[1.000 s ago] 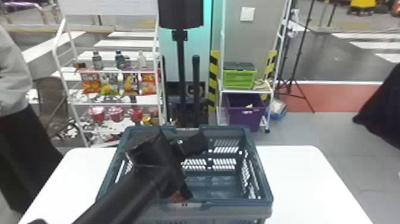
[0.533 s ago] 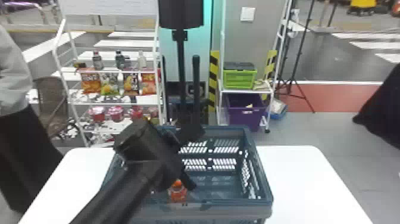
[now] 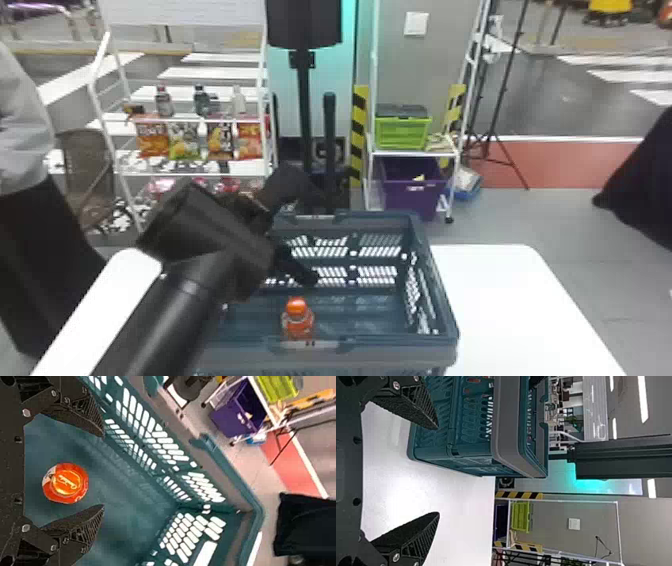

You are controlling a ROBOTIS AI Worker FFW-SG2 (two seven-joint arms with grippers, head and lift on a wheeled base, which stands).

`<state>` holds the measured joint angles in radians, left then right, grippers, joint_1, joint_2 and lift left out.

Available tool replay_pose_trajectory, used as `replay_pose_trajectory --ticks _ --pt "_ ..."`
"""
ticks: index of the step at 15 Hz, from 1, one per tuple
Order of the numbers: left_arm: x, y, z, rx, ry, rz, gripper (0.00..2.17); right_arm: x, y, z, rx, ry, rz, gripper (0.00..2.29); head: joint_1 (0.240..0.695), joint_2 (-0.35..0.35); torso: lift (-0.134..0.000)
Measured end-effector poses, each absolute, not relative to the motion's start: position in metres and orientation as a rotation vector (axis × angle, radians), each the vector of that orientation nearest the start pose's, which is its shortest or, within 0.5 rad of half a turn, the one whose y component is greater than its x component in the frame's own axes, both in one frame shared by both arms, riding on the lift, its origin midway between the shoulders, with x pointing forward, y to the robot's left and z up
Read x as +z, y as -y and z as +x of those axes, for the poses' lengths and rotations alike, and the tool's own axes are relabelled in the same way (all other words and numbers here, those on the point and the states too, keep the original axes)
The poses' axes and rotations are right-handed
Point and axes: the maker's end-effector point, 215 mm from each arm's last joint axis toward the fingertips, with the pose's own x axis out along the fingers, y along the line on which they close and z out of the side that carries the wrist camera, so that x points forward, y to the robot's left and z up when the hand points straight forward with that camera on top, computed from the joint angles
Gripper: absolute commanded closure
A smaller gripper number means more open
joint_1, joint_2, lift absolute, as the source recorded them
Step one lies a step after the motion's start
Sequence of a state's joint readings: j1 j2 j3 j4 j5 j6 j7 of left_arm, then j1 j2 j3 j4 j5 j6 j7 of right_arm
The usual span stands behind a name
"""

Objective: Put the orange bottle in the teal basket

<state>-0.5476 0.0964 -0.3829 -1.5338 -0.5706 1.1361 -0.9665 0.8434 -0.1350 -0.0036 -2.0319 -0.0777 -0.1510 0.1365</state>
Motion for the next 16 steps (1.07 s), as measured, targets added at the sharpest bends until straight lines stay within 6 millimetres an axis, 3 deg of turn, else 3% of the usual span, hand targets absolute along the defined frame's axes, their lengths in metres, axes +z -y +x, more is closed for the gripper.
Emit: replay_pose_trajectory --ticks 4,8,12,16 --pt "-0.33 -0.131 0.594 -0.563 -0.704 0.252 0.31 -0.428 0.21 0.315 0.203 -0.23 -0.014 0.12 0.499 0.0 0.0" --pt "-0.31 -0.162 0.565 -0.473 -0.594 0.078 0.31 -0.424 0.211 0.316 0.203 -0.224 -0.015 0.12 0.499 0.0 0.0" --pt "-0.318 -0.221 0.515 -0.333 -0.528 -0.093 0.31 -0.416 0.211 0.318 0.211 -0.21 -0.019 0.12 0.499 0.0 0.0" --pt "-0.309 -0.252 0.467 -0.321 -0.43 -0.153 0.31 -0.409 0.211 0.322 0.227 -0.204 -0.029 0.12 0.499 0.0 0.0"
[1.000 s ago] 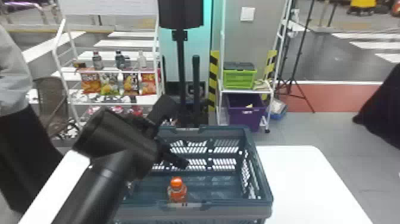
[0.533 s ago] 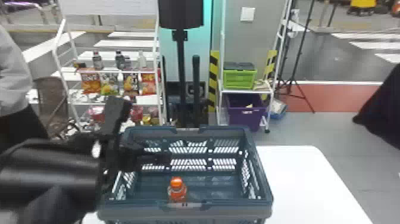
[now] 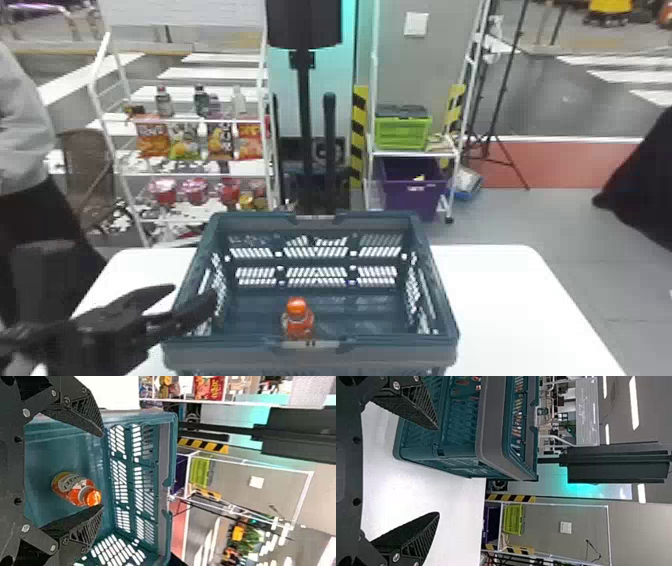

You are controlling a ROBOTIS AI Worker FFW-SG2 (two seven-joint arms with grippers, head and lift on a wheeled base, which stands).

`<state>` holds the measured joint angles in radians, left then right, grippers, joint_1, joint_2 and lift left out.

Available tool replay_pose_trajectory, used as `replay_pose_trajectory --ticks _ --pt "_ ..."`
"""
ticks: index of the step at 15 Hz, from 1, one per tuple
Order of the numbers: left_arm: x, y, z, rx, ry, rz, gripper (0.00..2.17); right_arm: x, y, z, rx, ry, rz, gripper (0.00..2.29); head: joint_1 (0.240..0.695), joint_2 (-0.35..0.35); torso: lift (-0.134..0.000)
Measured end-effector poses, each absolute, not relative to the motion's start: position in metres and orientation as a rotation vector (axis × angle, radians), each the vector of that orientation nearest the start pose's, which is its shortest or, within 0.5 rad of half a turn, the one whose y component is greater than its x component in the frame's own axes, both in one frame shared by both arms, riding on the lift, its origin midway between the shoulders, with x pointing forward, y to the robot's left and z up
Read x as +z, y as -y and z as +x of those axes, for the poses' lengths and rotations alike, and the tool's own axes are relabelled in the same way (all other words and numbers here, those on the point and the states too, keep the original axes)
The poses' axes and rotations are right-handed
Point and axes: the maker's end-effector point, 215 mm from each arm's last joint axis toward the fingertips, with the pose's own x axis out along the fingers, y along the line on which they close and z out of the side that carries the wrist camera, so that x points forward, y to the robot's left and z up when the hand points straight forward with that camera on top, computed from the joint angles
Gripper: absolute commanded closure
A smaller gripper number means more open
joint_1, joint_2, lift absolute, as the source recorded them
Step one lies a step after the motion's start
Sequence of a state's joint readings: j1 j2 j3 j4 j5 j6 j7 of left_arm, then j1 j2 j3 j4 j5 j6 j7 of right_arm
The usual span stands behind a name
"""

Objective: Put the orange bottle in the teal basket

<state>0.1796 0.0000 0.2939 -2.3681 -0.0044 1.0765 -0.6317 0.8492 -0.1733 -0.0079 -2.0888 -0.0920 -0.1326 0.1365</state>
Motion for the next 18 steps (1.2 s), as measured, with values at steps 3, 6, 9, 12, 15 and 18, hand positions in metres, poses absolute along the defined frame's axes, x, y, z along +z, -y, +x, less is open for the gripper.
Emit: replay_pose_trajectory --ticks 3,6,9,12,15,18 --pt "-0.298 -0.27 0.44 -0.315 -0.322 -0.127 0.31 -0.405 0.211 0.325 0.239 -0.199 -0.032 0.12 0.499 0.0 0.0" --pt "-0.301 -0.292 0.42 -0.254 -0.226 -0.046 0.28 -0.395 0.207 0.327 0.249 -0.18 -0.031 0.12 0.499 0.0 0.0" --pt "-0.302 -0.299 0.399 -0.17 -0.083 0.048 0.28 -0.387 0.197 0.328 0.265 -0.167 -0.022 0.12 0.499 0.0 0.0" --pt "-0.302 -0.287 0.369 -0.097 0.031 0.082 0.26 -0.381 0.186 0.328 0.282 -0.156 -0.015 0.12 0.499 0.0 0.0" --pt "-0.312 -0.261 0.345 -0.07 0.078 0.078 0.26 -0.379 0.179 0.328 0.29 -0.152 -0.009 0.12 0.499 0.0 0.0" --pt "-0.334 -0.248 0.338 -0.056 0.035 0.038 0.25 -0.38 0.178 0.328 0.285 -0.15 -0.004 0.12 0.499 0.0 0.0"
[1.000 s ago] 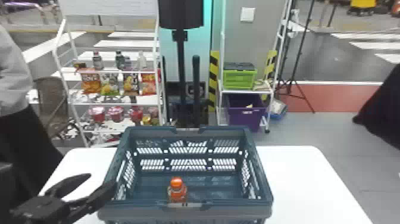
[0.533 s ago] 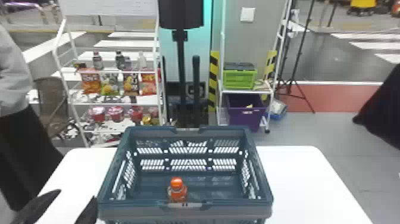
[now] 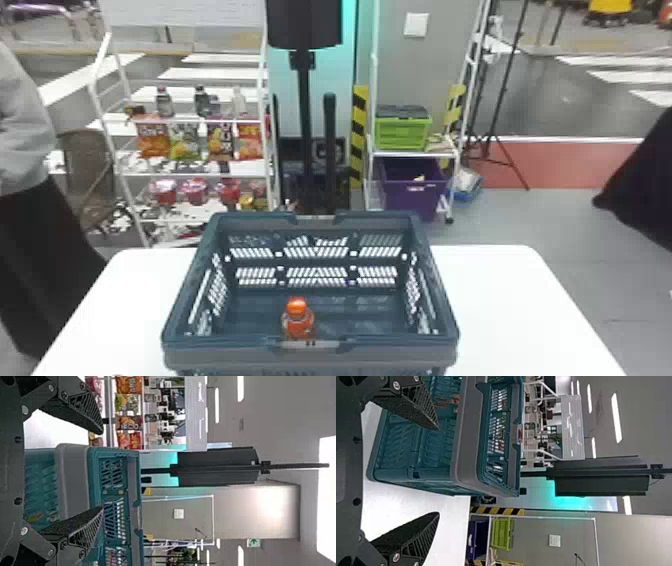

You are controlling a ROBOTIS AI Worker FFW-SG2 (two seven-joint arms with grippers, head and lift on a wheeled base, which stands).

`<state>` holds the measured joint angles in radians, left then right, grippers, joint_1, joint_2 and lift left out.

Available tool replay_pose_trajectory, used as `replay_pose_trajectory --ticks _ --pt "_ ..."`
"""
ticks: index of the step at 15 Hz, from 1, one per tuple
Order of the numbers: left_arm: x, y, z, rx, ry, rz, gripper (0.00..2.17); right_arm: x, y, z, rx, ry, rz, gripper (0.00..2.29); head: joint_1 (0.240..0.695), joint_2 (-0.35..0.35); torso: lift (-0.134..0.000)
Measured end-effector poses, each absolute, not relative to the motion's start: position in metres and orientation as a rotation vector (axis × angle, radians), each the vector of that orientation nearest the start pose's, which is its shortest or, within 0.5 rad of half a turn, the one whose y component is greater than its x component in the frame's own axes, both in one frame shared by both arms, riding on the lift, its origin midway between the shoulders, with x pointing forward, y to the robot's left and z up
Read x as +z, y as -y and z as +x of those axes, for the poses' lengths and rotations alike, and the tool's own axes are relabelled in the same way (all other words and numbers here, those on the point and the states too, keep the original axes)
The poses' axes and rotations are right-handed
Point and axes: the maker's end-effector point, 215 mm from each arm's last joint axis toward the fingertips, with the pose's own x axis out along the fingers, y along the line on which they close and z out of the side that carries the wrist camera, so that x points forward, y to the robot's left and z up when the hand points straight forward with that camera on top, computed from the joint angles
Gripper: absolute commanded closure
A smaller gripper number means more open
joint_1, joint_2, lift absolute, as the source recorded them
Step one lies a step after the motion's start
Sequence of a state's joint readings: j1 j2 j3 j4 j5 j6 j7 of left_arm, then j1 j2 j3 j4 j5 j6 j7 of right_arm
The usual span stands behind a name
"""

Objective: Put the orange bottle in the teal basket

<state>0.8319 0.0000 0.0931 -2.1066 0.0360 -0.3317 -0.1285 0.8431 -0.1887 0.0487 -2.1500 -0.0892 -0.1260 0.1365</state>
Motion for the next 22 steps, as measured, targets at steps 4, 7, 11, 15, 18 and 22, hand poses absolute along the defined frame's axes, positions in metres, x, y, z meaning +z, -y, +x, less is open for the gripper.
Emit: replay_pose_trajectory --ticks 4,7,11,15,18,22 --pt "-0.349 -0.242 0.332 -0.03 -0.001 0.012 0.25 -0.375 0.178 0.33 0.281 -0.134 0.0 0.12 0.499 0.0 0.0" --pt "-0.351 -0.246 0.328 -0.004 -0.005 -0.013 0.25 -0.374 0.175 0.333 0.285 -0.127 0.003 0.12 0.499 0.0 0.0" --pt "-0.355 -0.251 0.325 0.016 -0.008 -0.021 0.25 -0.373 0.174 0.336 0.286 -0.122 0.004 0.12 0.499 0.0 0.0" --pt "-0.359 -0.252 0.325 0.018 -0.011 -0.025 0.25 -0.373 0.173 0.337 0.288 -0.121 0.006 0.12 0.499 0.0 0.0" --pt "-0.36 -0.252 0.325 0.018 -0.012 -0.025 0.25 -0.374 0.173 0.337 0.288 -0.122 0.008 0.12 0.499 0.0 0.0" --pt "-0.362 -0.253 0.326 0.021 -0.014 -0.027 0.25 -0.372 0.172 0.337 0.288 -0.118 0.009 0.12 0.499 0.0 0.0"
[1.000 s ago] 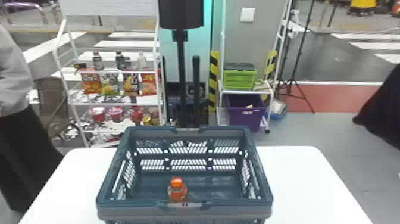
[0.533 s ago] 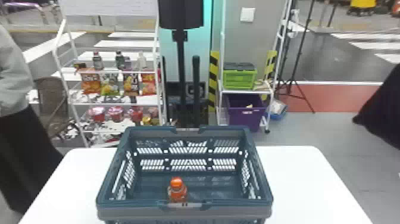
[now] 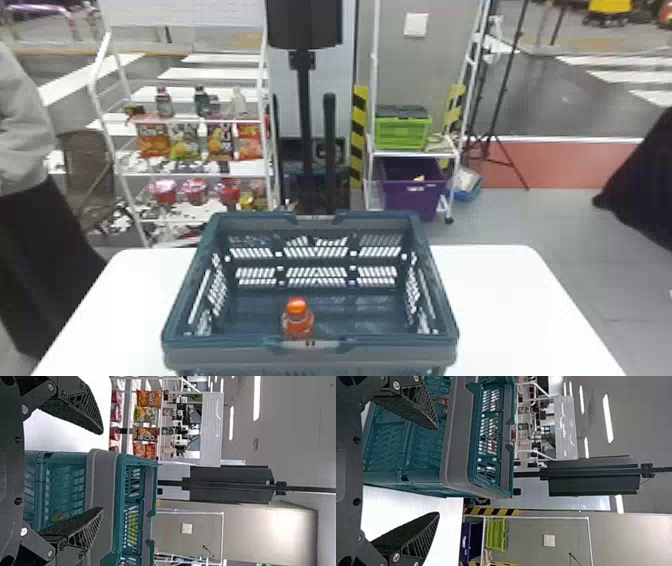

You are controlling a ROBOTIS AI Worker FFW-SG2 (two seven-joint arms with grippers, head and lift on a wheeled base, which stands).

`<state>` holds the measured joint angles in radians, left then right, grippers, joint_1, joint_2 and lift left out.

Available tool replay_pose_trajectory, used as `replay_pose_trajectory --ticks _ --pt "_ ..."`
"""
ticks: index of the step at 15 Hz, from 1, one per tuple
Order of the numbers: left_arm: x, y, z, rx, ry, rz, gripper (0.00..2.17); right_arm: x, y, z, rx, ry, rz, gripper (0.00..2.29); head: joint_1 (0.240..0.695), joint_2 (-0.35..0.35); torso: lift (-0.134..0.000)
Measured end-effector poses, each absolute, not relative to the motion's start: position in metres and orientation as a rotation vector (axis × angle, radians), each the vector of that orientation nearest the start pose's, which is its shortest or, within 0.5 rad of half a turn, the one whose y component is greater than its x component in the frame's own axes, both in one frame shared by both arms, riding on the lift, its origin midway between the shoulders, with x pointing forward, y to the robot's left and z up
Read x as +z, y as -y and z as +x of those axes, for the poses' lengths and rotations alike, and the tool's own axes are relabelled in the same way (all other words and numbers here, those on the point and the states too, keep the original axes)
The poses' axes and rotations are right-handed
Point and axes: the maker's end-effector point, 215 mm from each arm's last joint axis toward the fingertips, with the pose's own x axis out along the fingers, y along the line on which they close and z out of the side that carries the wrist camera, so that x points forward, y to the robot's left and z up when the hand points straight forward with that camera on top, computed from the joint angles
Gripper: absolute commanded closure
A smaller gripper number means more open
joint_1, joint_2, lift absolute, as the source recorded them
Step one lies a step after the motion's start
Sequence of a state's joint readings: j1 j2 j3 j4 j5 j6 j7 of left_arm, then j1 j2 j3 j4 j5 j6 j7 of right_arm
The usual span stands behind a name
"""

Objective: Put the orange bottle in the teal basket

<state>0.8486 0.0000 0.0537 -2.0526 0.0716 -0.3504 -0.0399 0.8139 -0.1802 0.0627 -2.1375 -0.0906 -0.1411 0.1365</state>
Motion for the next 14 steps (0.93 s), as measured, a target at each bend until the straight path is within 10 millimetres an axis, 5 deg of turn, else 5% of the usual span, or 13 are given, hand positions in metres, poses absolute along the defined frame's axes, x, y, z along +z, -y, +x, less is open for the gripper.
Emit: replay_pose_trajectory --ticks 14 --pt "-0.3655 -0.2522 0.3286 0.02 -0.016 -0.029 0.14 -0.373 0.1717 0.3337 0.284 -0.118 0.014 0.12 0.499 0.0 0.0"
